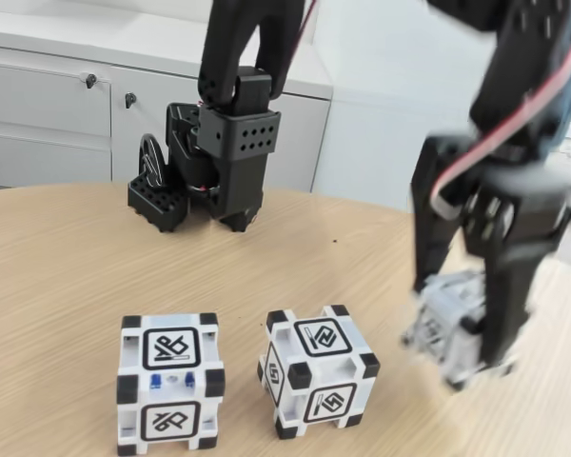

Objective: Stack cubes from left to right.

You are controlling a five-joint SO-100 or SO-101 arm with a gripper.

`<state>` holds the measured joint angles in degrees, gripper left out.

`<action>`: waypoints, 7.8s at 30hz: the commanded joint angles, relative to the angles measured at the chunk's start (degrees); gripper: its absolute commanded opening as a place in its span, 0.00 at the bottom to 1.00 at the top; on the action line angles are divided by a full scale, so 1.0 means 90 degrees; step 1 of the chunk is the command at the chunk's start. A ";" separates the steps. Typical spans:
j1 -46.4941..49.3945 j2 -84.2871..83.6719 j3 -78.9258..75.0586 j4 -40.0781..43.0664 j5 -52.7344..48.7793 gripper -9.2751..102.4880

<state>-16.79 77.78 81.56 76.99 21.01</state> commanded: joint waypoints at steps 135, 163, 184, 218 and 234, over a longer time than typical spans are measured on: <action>0.5293 0.0635 0.0137 0.1260 -0.4199 0.49; 0.3096 0.3662 0.0273 0.2061 -0.3789 0.51; 0.3105 0.0713 0.0205 0.1260 -0.3545 0.51; 0.2168 -0.0010 0.0264 0.1260 -0.2227 0.50; 0.2207 -0.1348 0.0166 0.1250 -0.2295 0.44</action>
<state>2.37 66.18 84.38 87.80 0.26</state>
